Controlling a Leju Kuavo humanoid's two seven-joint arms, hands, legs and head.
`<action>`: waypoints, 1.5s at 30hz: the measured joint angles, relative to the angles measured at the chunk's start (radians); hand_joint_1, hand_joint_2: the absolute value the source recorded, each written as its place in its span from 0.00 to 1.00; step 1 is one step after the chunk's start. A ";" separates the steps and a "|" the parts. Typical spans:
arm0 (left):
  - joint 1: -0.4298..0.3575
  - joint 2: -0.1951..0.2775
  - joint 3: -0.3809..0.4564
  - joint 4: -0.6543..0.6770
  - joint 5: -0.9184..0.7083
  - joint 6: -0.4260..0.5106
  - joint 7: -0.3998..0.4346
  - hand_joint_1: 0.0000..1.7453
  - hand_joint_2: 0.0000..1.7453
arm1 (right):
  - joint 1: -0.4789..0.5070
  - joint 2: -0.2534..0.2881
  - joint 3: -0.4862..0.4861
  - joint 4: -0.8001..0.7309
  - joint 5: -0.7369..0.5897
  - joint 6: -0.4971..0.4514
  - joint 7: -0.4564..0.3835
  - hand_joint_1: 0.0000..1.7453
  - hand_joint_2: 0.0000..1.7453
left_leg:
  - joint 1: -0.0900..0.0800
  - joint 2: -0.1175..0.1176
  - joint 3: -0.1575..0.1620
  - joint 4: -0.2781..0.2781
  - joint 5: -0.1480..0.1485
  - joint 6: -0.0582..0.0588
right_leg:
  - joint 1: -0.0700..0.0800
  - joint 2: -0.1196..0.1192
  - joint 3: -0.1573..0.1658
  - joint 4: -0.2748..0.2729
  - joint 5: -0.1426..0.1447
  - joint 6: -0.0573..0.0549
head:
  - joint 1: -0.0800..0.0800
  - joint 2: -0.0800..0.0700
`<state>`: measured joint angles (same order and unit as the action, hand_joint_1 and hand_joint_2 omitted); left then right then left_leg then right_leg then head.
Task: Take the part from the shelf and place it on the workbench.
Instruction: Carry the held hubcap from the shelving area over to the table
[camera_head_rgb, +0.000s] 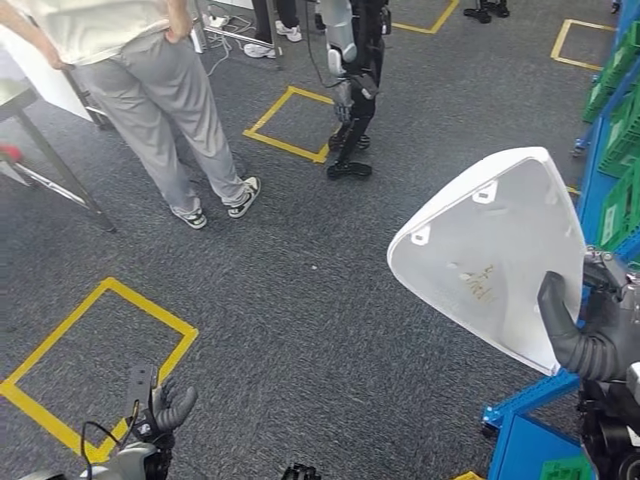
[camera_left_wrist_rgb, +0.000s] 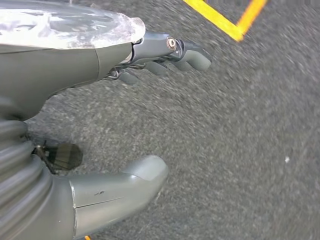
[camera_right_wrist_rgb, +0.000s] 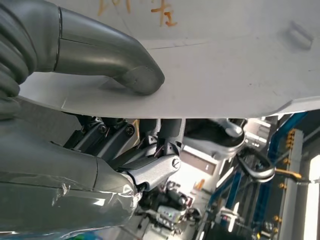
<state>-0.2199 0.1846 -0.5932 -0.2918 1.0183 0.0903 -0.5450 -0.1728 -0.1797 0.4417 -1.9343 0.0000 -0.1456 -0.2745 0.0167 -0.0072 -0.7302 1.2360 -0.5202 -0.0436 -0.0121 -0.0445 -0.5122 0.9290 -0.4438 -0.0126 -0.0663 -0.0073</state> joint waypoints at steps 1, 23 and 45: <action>0.001 0.001 0.000 0.000 0.003 -0.002 0.001 0.00 1.00 | -0.001 0.000 0.000 0.000 0.000 0.002 0.000 1.00 1.00 | 0.001 0.007 0.024 -0.047 0.029 -0.001 | 0.000 -0.012 0.001 0.001 -0.002 0.002 | -0.001 0.000; 0.004 0.003 0.003 0.000 0.010 -0.014 0.011 0.00 1.00 | -0.021 0.000 0.009 0.004 -0.015 0.024 0.011 1.00 1.00 | 0.000 -0.138 0.135 -0.291 0.135 0.026 | -0.002 0.100 0.005 0.022 -0.021 0.018 | 0.018 0.000; -0.003 0.001 0.005 0.000 0.007 0.012 0.016 0.00 1.00 | -0.022 0.000 0.013 0.007 -0.021 0.025 0.015 1.00 1.00 | -0.014 0.044 0.149 -0.292 0.124 0.039 | 0.011 -0.051 -0.007 0.066 -0.059 0.026 | 0.003 0.000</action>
<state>-0.2229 0.1859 -0.5879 -0.2918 1.0258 0.1026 -0.5292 -0.1947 -0.1800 0.4552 -1.9272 -0.0208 -0.1203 -0.2597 0.0029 0.0370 -0.5815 0.9438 -0.3963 -0.0047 -0.0007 -0.0951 -0.5188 0.9950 -0.5030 0.0132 -0.0635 -0.0072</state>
